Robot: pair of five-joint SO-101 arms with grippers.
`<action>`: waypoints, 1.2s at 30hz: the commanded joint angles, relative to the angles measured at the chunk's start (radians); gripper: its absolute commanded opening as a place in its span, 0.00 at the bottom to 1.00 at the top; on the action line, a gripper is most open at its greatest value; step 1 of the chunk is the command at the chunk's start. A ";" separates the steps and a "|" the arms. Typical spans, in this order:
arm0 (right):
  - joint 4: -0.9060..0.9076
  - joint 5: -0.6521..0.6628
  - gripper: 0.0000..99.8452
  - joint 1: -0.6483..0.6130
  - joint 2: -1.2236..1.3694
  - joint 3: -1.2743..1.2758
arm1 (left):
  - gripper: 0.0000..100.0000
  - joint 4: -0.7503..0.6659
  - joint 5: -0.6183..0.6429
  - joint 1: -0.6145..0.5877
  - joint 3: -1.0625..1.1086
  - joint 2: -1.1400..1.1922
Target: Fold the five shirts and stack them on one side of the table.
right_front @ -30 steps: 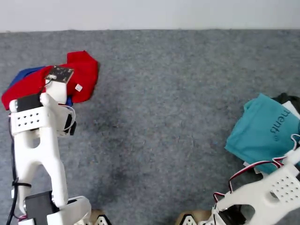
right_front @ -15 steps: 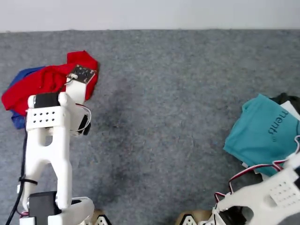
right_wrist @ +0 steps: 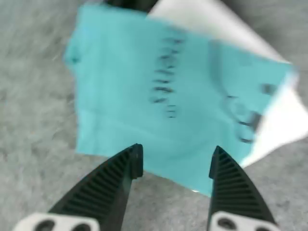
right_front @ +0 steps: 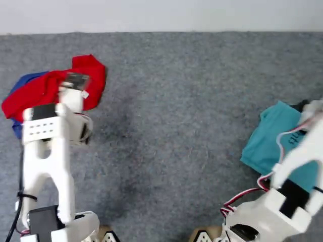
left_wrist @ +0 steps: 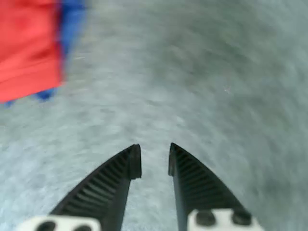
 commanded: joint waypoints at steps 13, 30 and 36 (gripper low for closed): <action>0.041 0.011 0.23 -0.136 -0.050 0.026 | 0.11 -0.281 0.071 -0.347 -0.469 0.463; 0.042 0.011 0.23 -0.136 -0.050 0.028 | 0.11 0.061 0.256 -0.333 -1.514 1.316; 0.042 0.008 0.23 -0.137 -0.050 0.028 | 0.07 0.302 0.253 -0.241 -1.840 1.485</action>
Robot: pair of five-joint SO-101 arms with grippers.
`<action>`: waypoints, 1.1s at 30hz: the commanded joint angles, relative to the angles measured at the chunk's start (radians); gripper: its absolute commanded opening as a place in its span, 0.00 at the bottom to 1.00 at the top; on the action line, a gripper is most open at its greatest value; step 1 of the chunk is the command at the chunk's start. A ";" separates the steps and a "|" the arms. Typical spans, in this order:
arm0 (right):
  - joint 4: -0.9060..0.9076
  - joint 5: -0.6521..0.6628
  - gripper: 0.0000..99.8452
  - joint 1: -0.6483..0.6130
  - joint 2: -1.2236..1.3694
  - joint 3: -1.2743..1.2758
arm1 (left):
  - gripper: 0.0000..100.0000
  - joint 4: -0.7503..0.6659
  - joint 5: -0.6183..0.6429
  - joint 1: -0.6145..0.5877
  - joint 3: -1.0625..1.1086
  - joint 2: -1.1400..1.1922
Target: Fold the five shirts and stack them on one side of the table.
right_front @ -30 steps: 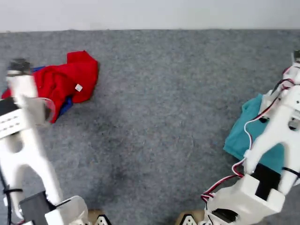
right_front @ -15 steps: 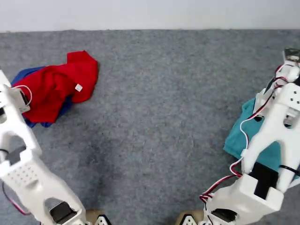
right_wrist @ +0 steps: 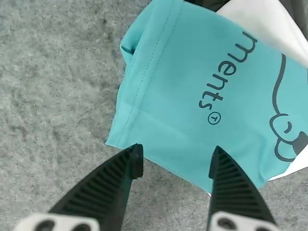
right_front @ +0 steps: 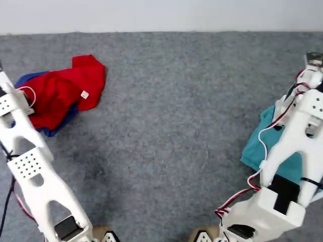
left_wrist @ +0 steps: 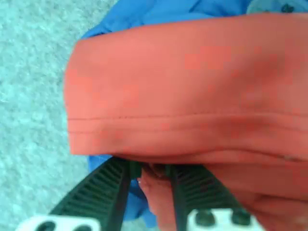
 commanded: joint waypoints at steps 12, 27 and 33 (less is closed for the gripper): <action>0.038 0.009 0.23 -0.010 -0.051 0.080 | 0.01 0.164 0.002 0.247 -0.340 -0.046; 0.036 0.003 0.23 -0.007 -0.051 0.080 | 0.01 0.164 0.002 0.617 -0.041 -0.315; 0.035 0.003 0.23 -0.004 -0.051 0.080 | 0.01 0.164 -0.137 0.827 0.219 -0.466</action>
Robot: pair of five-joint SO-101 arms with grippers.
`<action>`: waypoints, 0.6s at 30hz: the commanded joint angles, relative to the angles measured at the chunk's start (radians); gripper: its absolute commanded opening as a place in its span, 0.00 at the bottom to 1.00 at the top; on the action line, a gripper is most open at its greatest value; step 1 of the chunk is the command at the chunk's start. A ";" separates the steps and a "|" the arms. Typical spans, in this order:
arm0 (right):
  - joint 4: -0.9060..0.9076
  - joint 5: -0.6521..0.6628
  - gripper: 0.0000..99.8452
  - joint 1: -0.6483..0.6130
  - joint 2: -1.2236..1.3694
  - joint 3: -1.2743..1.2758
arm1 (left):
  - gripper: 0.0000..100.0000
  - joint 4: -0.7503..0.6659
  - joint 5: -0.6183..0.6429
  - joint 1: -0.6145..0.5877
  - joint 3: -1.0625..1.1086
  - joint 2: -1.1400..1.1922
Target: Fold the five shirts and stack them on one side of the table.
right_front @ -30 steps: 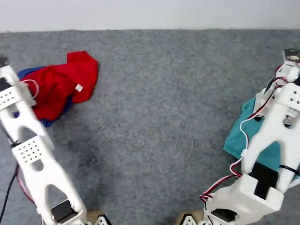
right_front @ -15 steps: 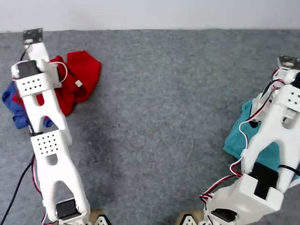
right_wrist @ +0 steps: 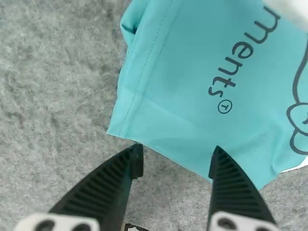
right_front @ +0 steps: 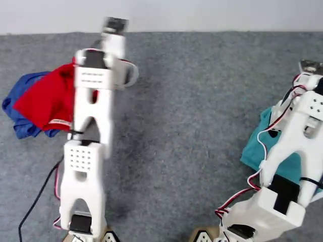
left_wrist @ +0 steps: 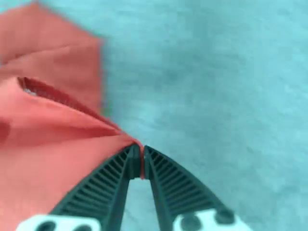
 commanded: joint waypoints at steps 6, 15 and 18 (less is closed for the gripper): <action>0.013 0.002 0.23 0.024 -0.051 -0.003 | 0.01 0.021 -0.209 0.322 0.338 -0.347; -0.068 -0.074 0.23 0.260 -0.051 -0.005 | 0.01 0.018 -0.354 0.657 0.463 -0.661; -0.065 -0.071 0.23 0.275 -0.051 -0.005 | 0.01 0.020 -0.404 0.750 0.464 -0.712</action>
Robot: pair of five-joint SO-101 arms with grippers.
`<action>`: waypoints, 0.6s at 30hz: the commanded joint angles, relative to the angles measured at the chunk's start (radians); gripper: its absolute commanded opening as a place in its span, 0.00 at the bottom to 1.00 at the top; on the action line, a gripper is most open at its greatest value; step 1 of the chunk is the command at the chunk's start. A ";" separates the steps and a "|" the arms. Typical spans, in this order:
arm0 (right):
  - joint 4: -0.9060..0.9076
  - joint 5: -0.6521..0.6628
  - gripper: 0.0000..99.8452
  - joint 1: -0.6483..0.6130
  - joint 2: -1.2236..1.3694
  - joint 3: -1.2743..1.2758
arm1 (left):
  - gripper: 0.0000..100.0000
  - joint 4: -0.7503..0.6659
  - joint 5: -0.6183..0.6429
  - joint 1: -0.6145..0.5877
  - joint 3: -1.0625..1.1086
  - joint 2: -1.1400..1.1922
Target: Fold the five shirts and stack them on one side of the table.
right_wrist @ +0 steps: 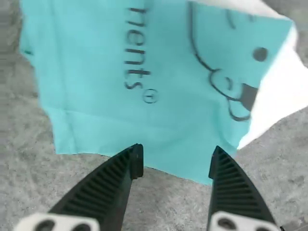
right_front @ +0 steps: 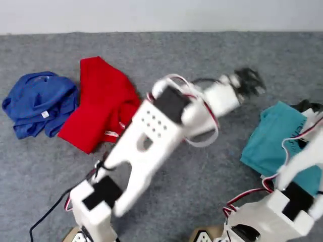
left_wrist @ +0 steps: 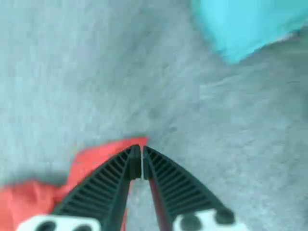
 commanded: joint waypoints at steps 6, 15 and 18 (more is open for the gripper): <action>-0.012 -0.014 0.23 0.019 -0.051 -0.006 | 0.01 0.020 -0.097 0.169 0.005 -0.164; -0.008 -0.012 0.23 0.013 -0.051 -0.006 | 0.04 -0.026 -0.097 -0.338 0.312 -0.150; -0.005 -0.012 0.23 -0.002 -0.051 -0.002 | 0.10 -0.117 -0.097 -0.367 0.484 -0.089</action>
